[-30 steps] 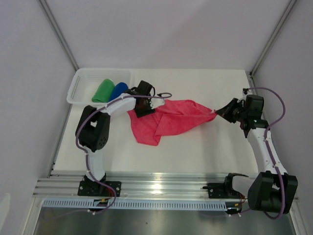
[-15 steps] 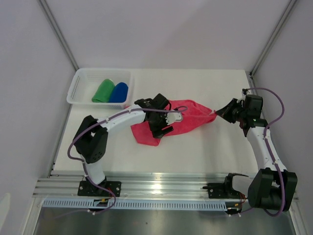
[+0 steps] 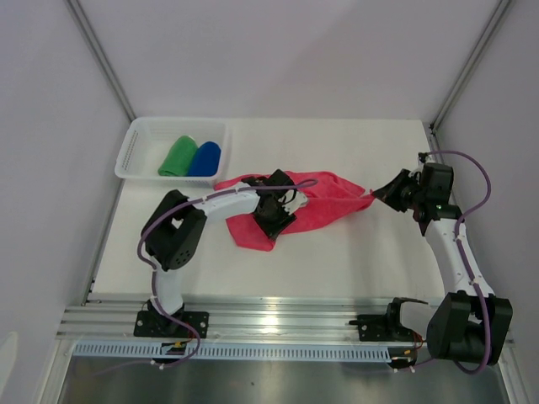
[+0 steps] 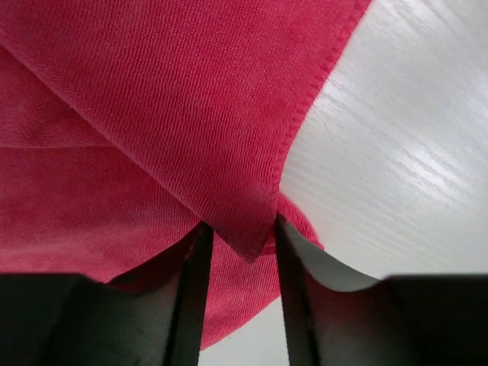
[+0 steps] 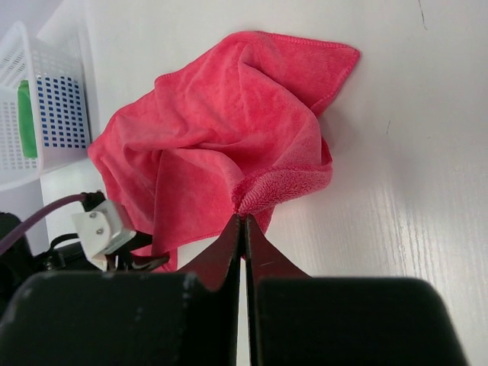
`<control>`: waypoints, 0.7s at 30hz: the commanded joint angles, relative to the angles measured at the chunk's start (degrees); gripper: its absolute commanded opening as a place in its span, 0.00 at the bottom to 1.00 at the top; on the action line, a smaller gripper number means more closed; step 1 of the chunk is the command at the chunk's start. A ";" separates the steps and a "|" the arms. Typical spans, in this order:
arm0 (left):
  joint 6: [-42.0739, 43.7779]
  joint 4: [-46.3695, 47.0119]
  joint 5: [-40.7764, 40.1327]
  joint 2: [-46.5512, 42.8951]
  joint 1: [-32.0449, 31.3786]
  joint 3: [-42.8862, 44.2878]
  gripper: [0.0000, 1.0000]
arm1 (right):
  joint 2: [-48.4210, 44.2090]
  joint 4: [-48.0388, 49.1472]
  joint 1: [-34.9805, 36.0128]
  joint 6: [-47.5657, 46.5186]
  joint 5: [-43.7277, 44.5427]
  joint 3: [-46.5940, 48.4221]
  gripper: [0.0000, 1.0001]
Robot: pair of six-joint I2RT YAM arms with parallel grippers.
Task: Roll the towels
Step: Flatten the towel
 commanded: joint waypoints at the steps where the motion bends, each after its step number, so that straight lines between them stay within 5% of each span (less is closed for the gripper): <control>1: -1.19 2.02 -1.45 2.61 -0.15 0.20 0.38 | -1.36 -0.18 -0.46 -1.46 1.23 1.74 0.00; 4: 0.57 1.50 -2.68 2.62 0.64 0.90 0.01 | -1.62 -0.53 -2.12 -1.90 1.23 3.41 0.00; 8: 8.89 -1.49 -4.09 -3.51 4.94 4.49 0.01 | -1.71 -3.43 -3.54 -3.31 0.53 11.04 0.00; 14: 28.81 -19.40 11.37 -15.90 13.12 14.60 0.01 | -3.55 -5.19 1.36 -5.59 -1.50 24.67 0.00; 21: 50.91 -34.63 8.67 -25.85 16.55 13.04 0.01 | -5.31 -4.23 11.74 -4.47 -0.18 29.61 0.00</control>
